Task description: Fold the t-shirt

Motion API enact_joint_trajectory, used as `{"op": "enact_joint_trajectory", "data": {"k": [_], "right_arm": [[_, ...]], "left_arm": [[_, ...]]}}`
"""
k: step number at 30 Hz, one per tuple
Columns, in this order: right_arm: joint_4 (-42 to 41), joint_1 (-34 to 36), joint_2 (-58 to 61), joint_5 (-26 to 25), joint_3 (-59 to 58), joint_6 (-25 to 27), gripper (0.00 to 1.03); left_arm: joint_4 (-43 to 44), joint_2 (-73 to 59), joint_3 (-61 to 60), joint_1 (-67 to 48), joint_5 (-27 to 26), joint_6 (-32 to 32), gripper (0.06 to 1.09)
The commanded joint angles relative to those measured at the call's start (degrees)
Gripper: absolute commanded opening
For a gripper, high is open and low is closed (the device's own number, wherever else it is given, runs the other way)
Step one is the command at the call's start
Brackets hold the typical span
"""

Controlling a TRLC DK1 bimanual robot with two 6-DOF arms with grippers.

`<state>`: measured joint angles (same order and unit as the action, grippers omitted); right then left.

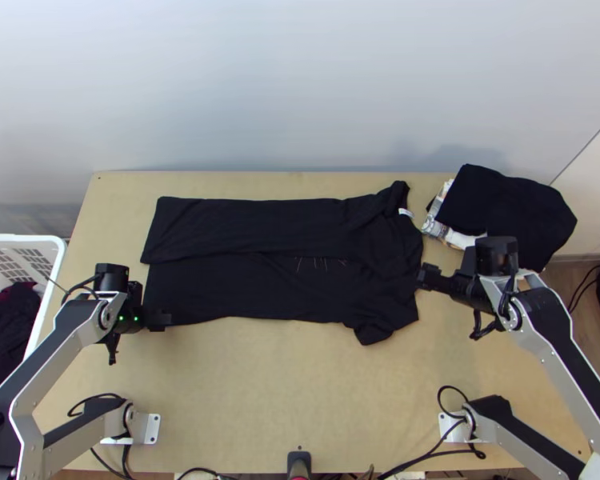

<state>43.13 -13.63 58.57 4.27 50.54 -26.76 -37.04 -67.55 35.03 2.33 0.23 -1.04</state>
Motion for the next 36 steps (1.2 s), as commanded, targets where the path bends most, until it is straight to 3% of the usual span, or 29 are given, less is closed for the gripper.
{"op": "enact_joint_trajectory", "data": {"k": [1,9,27,32,36], "right_arm": [[4.9,-2.9,-1.1,6.4,-1.0,0.0,0.98],[7.1,-6.9,-0.9,12.0,-3.3,-0.7,0.98],[1.5,-20.3,12.7,12.3,-6.5,-1.8,0.98],[-5.8,-22.7,16.4,12.3,-8.8,-2.2,0.97],[-7.8,-22.7,18.6,11.6,-8.4,-2.2,0.89]], "left_arm": [[2.2,-2.7,-0.9,-0.1,0.2,0.0,0.65],[7.3,-2.6,-1.7,-0.2,0.1,0.9,0.10],[6.8,-0.3,1.1,0.6,0.5,-0.2,0.10],[6.4,-0.1,2.0,0.7,0.5,-0.2,0.10],[6.2,-0.1,1.9,0.7,0.5,-0.2,0.10]]}}
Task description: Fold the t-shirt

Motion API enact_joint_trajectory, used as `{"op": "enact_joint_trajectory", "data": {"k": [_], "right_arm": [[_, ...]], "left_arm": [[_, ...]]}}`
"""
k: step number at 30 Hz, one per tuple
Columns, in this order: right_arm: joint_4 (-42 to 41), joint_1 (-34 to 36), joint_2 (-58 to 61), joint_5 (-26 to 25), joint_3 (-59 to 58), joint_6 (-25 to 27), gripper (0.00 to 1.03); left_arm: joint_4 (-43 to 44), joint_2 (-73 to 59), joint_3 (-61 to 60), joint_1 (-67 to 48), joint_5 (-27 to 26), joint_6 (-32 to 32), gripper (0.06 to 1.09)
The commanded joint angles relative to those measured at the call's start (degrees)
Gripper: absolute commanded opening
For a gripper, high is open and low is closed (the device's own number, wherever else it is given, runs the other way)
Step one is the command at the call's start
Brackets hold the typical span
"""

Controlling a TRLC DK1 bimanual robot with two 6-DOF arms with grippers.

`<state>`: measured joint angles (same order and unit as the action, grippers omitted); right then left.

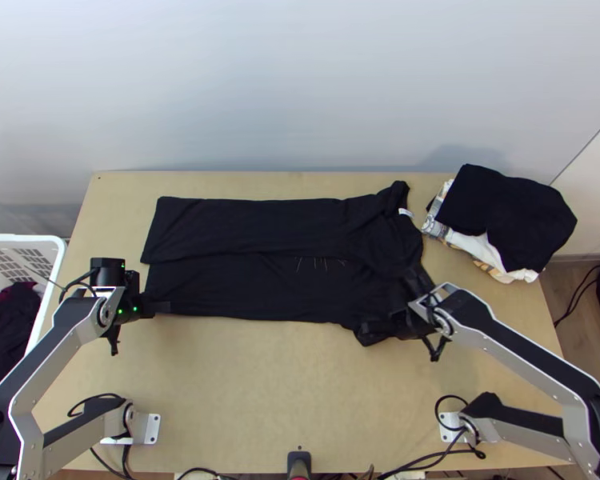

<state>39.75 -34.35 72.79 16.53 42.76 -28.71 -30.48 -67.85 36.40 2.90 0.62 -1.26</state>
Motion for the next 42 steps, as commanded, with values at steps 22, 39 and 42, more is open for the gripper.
{"op": "enact_joint_trajectory", "data": {"k": [22,39,42], "right_arm": [[-10.9,6.7,3.0,-6.5,6.0,3.3,0.03],[-8.8,15.7,20.8,-7.7,33.2,6.2,0.03],[-8.8,16.6,25.5,-7.7,38.0,6.8,0.03]], "left_arm": [[-0.9,-2.7,9.0,1.9,0.1,-0.9,0.10],[-0.8,-22.1,35.5,2.2,0.1,-7.1,0.10],[-0.5,-27.0,41.1,1.8,0.1,-7.9,0.10]]}}
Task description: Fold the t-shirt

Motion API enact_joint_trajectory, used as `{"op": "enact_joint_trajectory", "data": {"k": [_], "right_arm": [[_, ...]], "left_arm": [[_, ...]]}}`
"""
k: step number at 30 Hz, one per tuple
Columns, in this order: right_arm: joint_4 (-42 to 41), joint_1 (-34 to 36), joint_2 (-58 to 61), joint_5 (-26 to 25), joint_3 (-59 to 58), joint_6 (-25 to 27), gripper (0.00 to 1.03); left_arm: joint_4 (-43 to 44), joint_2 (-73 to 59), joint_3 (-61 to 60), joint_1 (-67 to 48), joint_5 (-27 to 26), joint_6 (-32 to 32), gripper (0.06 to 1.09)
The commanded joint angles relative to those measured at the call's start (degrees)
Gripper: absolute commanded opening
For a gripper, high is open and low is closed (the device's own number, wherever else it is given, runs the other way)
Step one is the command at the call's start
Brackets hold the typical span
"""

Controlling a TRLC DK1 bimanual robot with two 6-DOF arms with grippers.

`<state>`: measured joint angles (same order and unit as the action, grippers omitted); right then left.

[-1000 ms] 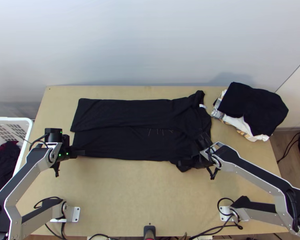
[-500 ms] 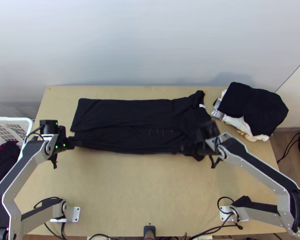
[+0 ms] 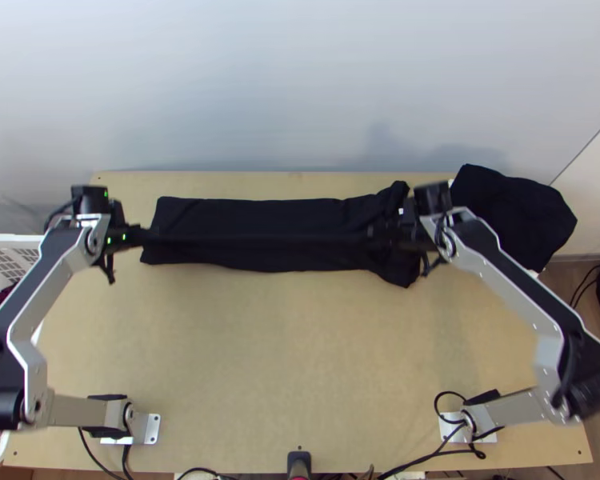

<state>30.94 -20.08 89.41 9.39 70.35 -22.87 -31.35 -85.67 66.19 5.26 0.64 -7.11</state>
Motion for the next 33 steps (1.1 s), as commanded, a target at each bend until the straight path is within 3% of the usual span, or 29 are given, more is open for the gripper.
{"op": "enact_joint_trajectory", "data": {"k": [1,13,30,31,33], "right_arm": [[0.0,2.7,10.3,-0.7,12.1,1.2,0.03],[1.9,4.9,25.7,-1.2,28.4,2.6,0.03],[1.9,7.2,37.7,-1.6,34.0,2.8,0.03],[1.9,7.2,37.8,-1.6,34.0,2.7,0.09],[1.9,7.2,37.8,-1.6,34.2,0.9,0.34]], "left_arm": [[0.3,-10.9,13.3,-0.9,0.1,-2.0,0.10],[0.1,-29.6,31.6,-1.3,0.5,-1.9,0.10],[0.0,-42.2,40.4,-2.1,3.7,-1.3,0.13],[0.0,-42.2,40.4,-2.4,3.7,-1.7,0.20],[-0.3,-42.0,40.4,-2.5,3.9,-2.0,0.38]]}}
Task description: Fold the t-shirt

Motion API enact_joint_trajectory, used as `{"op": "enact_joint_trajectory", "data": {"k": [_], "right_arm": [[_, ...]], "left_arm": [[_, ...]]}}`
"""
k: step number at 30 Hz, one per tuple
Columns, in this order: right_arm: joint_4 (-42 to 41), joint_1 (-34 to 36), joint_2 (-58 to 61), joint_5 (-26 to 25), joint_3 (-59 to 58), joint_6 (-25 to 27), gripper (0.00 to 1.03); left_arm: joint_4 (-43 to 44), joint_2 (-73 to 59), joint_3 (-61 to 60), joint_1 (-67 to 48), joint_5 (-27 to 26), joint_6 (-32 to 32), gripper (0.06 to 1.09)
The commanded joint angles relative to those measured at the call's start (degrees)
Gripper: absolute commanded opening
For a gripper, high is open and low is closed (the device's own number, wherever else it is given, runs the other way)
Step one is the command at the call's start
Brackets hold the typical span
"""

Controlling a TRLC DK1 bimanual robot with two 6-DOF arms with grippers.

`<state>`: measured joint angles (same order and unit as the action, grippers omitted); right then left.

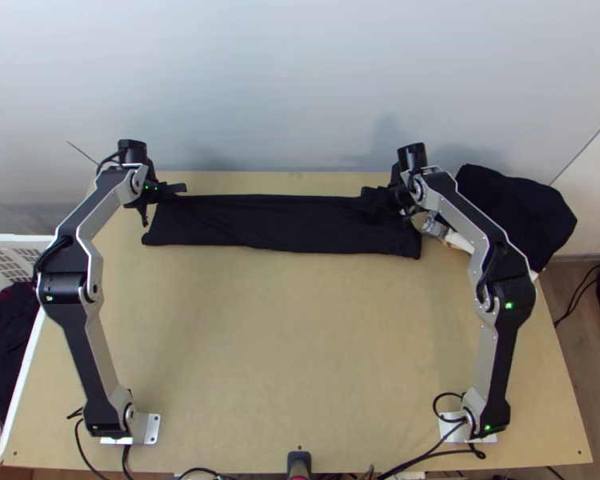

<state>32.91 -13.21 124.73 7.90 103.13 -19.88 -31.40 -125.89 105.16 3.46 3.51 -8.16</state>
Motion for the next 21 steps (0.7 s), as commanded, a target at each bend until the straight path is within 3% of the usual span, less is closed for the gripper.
{"op": "enact_joint_trajectory", "data": {"k": [1,2,3,4,5,12,21], "right_arm": [[0.1,0.4,2.3,-0.1,1.4,-3.2,0.50],[0.1,0.3,2.0,-0.1,1.4,-4.4,0.66],[0.4,0.3,1.7,0.0,1.3,-4.8,0.82],[0.8,0.2,1.3,0.0,1.4,-5.4,0.93],[1.0,0.1,1.0,0.0,1.3,-5.8,0.98],[4.1,-1.6,-3.9,0.5,0.9,-5.8,0.99],[7.8,-4.5,-10.2,2.2,0.1,-5.7,0.99]], "left_arm": [[-0.4,-1.7,1.4,-0.9,1.1,-0.9,0.53],[-0.9,-1.7,1.5,-1.1,1.1,-0.9,0.65],[-1.5,-1.6,1.7,-1.3,1.1,-0.9,0.70],[-2.0,-1.6,1.9,-1.3,1.1,-0.8,0.76],[-3.0,-1.5,2.0,-1.3,1.1,-0.9,0.80],[-11.0,2.1,0.5,-0.6,1.2,0.6,0.96],[-7.4,5.7,-8.0,2.1,2.2,3.2,1.02]]}}
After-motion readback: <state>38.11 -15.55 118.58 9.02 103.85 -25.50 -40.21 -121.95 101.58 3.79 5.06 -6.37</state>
